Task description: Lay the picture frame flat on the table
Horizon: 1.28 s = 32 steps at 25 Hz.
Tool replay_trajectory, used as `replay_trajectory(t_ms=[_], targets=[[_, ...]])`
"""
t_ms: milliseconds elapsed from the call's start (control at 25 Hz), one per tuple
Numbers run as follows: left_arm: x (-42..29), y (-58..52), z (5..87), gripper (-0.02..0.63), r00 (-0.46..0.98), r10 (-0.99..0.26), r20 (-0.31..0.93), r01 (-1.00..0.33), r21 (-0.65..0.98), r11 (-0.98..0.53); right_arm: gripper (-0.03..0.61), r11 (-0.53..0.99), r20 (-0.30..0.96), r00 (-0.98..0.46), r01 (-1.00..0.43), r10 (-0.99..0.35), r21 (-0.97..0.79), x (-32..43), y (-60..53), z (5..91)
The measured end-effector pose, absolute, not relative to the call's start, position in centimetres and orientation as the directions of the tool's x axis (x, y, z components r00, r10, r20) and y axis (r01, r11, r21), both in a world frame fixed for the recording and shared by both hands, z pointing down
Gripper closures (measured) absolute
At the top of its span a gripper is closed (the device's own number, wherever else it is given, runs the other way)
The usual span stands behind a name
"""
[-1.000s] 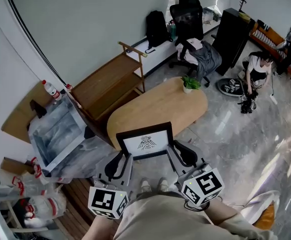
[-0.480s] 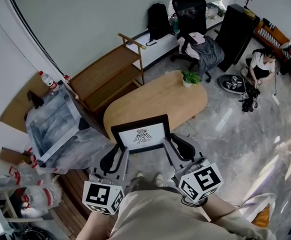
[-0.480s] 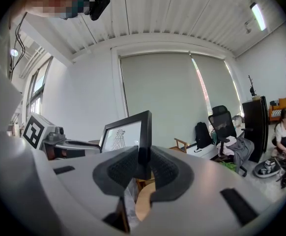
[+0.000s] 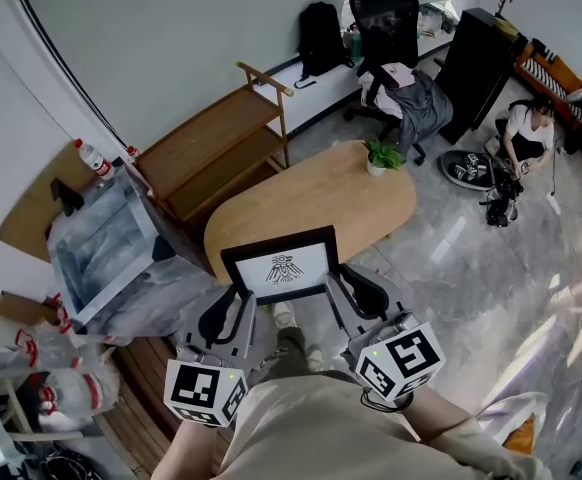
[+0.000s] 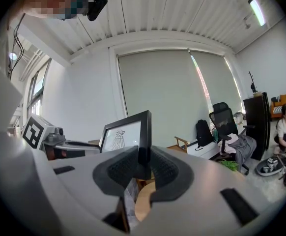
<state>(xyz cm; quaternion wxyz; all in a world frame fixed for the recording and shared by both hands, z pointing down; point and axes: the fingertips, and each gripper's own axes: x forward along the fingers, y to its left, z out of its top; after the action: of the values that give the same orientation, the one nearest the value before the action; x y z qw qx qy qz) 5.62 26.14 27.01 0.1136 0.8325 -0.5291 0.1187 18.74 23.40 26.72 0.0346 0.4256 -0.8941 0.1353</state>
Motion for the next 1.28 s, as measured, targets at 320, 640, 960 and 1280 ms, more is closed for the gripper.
replay_trajectory(t_ms=[320,640,960,1280], targets=[[4.4,21.5,28.9,0.522,0.393,-0.859,0.328,-0.918,0.082,-0.389,0.522,0.619,0.213,-0.652,-0.758,-0.727,-0.205,17.4,18.6,28.6],[2.1,14.3,30.5,0.522,0.392,-0.850,0.351,-0.919,0.115,-0.377,0.522,0.613,0.261,-0.647,-0.762,-0.716,-0.208,15.1,11.0,30.0],[-1.8,5.9,31.8,0.522,0.405,-0.834,0.376,-0.914,0.141,-0.380,0.522,0.600,0.292,-0.637,-0.770,-0.713,-0.216,11.2,2.4,31.3],[-7.2,-0.6,31.9,0.522,0.395,-0.842,0.369,-0.919,0.162,-0.360,0.523,0.611,0.313,-0.641,-0.766,-0.701,-0.200,5.7,-4.5,31.3]])
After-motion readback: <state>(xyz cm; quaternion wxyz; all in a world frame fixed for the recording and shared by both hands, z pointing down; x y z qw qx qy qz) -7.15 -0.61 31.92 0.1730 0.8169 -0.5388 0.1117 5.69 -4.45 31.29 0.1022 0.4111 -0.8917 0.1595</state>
